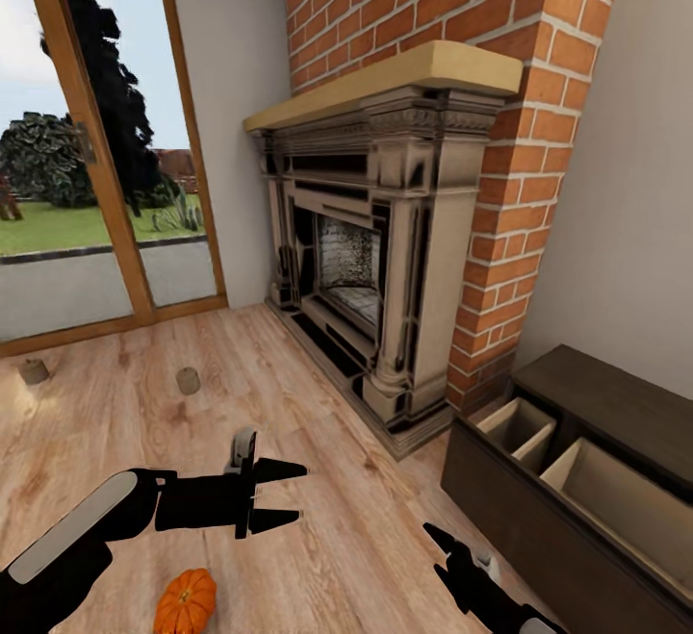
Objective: Place each of the two pumpkins and all three candles from the living room inside a cabinet in the living room (use any cabinet), then make sure every cabinet is closed, and position the cauldron so it is next to a table in the living room.
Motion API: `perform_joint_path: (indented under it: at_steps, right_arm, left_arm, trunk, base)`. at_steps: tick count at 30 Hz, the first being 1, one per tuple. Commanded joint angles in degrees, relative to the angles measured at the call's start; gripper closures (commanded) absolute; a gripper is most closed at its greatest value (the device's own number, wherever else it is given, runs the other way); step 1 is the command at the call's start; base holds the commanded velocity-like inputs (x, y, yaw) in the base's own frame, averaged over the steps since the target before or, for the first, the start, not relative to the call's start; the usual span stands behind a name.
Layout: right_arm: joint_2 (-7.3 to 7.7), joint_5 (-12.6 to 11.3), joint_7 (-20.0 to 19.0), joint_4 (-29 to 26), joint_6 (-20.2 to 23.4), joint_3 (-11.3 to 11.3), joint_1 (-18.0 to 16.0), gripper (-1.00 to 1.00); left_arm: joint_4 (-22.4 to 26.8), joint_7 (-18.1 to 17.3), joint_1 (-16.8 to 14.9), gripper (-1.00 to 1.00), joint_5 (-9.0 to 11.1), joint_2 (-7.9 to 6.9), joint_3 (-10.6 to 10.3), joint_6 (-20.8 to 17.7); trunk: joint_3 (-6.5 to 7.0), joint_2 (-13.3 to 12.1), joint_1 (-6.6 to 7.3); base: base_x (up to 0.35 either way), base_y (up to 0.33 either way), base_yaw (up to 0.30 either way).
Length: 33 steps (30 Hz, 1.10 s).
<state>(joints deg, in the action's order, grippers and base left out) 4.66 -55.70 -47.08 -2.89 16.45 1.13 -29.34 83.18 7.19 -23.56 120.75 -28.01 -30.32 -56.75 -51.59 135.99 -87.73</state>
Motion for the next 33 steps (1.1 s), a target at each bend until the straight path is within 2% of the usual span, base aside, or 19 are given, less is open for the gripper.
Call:
perform_joint_path:
  at_steps: [1, 10, 22, 33]
  right_arm:
    - [0.03, -0.28, -0.12, -0.01, 0.52, 0.10, -0.01, -1.00]
    - [0.06, -0.28, -0.12, -0.01, 0.51, 0.10, -0.01, -1.00]
    - [0.03, -0.28, -0.12, -0.01, 0.34, 0.10, -0.01, -1.00]
    - [0.02, -0.28, -0.12, -0.01, -0.25, 0.09, -0.01, -1.00]
  left_arm:
    - [-0.25, 0.50, -0.08, -1.00, 0.62, -0.02, -0.13, -0.03]
    - [-0.71, 0.46, -0.08, -1.00, 0.62, -0.02, -0.25, -0.03]
    - [-1.72, 0.46, -0.08, -1.00, 0.55, 0.01, -0.30, -0.03]
    - [-2.05, 0.44, -0.08, -1.00, 0.54, 0.00, -0.27, -0.03]
  trunk:
    - [-0.06, 0.03, 0.01]
    - [-0.06, 0.03, 0.01]
    - [-0.06, 0.03, 0.01]
    - [1.92, -4.39, 2.43]
  base:
    - [0.000, 0.000, 0.292]
    - [0.000, 0.000, 0.268]
    - [0.000, 0.000, 0.056]
    - [0.000, 0.000, 0.270]
